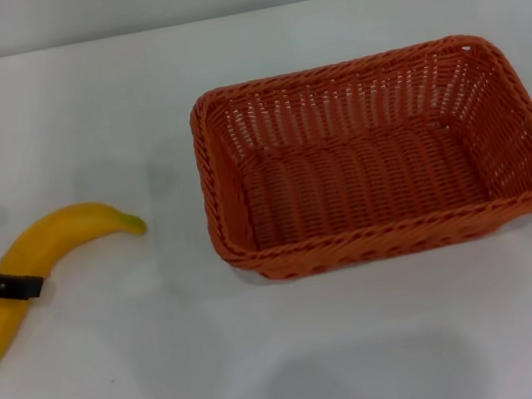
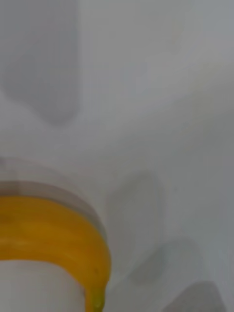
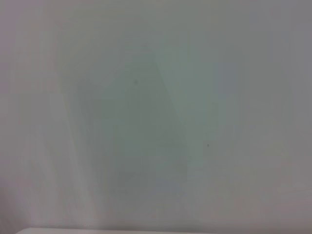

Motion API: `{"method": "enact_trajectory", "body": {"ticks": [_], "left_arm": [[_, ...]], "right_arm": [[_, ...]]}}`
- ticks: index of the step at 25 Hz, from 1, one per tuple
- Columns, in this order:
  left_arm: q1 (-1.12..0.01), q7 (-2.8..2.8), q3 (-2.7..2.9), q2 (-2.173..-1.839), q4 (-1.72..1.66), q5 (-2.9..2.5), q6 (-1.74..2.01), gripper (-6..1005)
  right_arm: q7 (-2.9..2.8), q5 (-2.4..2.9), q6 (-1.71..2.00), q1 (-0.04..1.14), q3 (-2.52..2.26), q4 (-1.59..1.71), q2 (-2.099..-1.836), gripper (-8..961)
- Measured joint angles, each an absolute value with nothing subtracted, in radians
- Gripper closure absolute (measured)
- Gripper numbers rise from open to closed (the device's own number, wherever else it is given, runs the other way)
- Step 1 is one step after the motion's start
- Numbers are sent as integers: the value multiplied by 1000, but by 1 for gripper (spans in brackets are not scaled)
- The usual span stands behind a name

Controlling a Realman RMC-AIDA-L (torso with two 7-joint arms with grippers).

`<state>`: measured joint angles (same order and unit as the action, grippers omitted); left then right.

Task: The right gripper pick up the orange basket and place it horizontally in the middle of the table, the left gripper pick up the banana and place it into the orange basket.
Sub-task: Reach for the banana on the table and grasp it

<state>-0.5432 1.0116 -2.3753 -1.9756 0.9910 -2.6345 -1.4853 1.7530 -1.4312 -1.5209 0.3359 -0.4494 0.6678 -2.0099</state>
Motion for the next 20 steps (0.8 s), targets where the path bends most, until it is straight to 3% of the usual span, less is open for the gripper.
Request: {"method": "enact_trajectory", "body": {"ticks": [14,20], "left_arm": [[-564,996,-2382,-1979,970,-2653,-1479,152],[-569,966,-2384,-1975,964,-2654,-1467,354]], "right_arm": [[1761,-1437,-1514,336,-449,638,-2009,83],[1761,-1437,-1512,339,-449,636,-2009,83]]}}
